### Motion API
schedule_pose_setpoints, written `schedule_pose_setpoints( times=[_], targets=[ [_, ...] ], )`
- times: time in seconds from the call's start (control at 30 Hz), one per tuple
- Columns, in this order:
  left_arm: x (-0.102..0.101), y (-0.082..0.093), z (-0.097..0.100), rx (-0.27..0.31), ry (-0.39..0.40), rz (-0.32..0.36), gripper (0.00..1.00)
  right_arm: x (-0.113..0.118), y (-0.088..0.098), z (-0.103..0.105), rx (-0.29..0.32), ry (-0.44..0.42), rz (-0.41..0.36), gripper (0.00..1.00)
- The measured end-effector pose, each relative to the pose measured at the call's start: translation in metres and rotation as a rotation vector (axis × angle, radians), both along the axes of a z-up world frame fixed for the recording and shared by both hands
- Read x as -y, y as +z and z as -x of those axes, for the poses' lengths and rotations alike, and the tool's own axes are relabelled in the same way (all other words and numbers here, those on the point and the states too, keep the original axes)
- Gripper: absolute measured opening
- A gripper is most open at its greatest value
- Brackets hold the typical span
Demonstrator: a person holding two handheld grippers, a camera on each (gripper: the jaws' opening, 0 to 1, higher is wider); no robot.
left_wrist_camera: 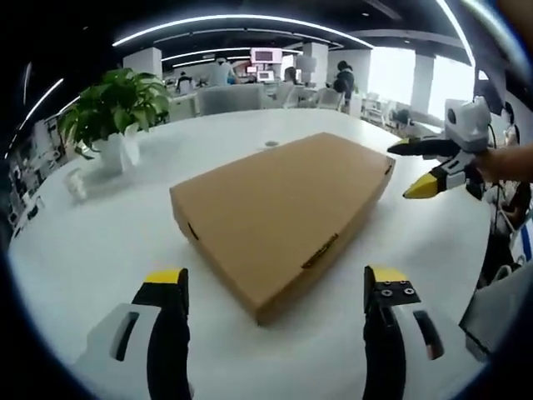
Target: Operate the shoe box by opening the lid, removing the specified soft item, and placing it in the target area until the item is outside and the box remains undamaged.
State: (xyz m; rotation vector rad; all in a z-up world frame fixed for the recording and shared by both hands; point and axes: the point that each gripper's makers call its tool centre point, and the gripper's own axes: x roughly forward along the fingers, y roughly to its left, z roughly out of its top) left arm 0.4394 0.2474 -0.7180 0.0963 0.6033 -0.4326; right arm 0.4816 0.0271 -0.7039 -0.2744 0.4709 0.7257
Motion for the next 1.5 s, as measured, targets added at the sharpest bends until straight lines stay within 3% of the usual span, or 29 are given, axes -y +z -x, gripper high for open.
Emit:
schedule_pose_setpoints(
  times=[0.77,1.13,1.5],
  targets=[
    [0.005,-0.002,-0.020,-0.009,0.074,0.041,0.82,-0.007,-0.017,-0.026,-0.071,0.012,0.030,0.76],
    [0.008,-0.005,-0.026,-0.010,0.070,0.045,0.79,-0.015,-0.019,-0.022,-0.092,0.073,-0.003,0.69],
    [0.007,-0.006,-0.026,-0.005,0.053,0.027,0.78,-0.014,-0.018,-0.021,-0.077,0.051,-0.007,0.66]
  ],
)
